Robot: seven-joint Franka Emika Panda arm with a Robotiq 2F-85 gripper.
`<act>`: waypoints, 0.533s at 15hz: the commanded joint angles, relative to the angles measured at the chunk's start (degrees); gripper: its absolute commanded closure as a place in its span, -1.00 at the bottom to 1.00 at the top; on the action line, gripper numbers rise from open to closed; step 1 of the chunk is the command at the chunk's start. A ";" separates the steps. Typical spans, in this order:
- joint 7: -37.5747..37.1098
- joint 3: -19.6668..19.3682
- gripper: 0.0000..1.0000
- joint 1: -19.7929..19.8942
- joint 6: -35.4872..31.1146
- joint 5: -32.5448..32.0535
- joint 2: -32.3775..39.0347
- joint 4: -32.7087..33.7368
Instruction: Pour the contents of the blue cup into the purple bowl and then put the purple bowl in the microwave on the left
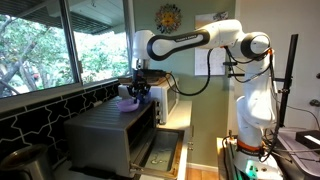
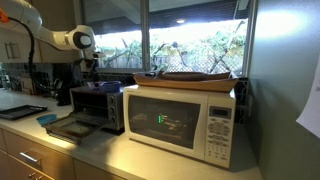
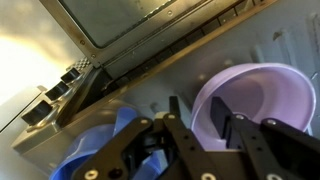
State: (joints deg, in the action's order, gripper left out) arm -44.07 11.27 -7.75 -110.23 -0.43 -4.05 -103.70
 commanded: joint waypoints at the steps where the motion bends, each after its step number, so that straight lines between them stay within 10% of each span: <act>1: -1.45 -0.32 -0.24 -0.29 -1.08 1.43 -0.62 -1.59; 3: -1.76 -0.35 -0.35 -0.28 -1.08 1.49 -0.61 -1.57; 5: -2.06 -0.34 0.39 -0.27 -0.99 1.27 -0.59 -1.51; 8: -1.95 -0.39 0.67 -0.27 -0.92 1.49 -0.56 -1.55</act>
State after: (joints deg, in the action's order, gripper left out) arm -45.21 11.25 -7.75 -110.23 -0.43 -4.04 -103.90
